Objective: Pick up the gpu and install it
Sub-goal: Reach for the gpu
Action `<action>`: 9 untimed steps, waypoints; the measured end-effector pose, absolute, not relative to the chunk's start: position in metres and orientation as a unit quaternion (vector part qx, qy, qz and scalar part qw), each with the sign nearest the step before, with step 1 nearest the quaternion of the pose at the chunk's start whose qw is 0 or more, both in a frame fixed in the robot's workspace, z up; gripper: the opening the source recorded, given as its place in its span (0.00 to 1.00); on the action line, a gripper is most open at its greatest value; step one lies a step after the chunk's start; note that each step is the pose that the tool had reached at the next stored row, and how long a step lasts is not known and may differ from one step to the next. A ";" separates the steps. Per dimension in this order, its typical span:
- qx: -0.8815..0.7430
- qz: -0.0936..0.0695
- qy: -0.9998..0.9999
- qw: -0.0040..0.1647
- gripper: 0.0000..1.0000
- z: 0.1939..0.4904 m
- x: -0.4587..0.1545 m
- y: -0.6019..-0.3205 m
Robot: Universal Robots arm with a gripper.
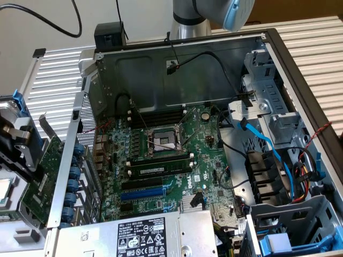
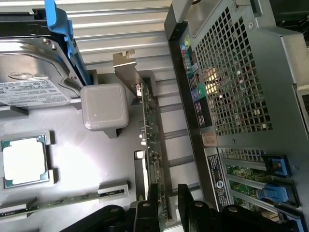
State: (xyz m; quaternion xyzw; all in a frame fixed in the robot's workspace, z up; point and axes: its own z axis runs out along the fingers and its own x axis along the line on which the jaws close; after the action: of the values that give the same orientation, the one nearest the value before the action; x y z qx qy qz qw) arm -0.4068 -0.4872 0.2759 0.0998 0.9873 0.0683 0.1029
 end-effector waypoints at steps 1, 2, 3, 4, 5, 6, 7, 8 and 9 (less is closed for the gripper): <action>0.100 0.068 0.987 0.104 0.30 0.276 -0.409 -0.486; 0.100 0.069 0.987 0.106 0.30 0.276 -0.410 -0.485; 0.100 0.069 0.987 0.107 0.30 0.276 -0.412 -0.484; 0.099 0.069 0.987 0.108 0.30 0.276 -0.413 -0.483; 0.099 0.069 0.987 0.109 0.30 0.276 -0.414 -0.481; 0.099 0.069 0.986 0.111 0.30 0.276 -0.416 -0.480; 0.099 0.069 0.986 0.112 0.30 0.276 -0.417 -0.478; 0.099 0.069 0.986 0.114 0.30 0.276 -0.418 -0.477; 0.099 0.070 0.986 0.115 0.30 0.276 -0.420 -0.475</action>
State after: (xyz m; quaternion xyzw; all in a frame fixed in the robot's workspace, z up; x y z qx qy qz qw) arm -0.4198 -0.4753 0.2759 0.0989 0.9859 0.0695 0.1153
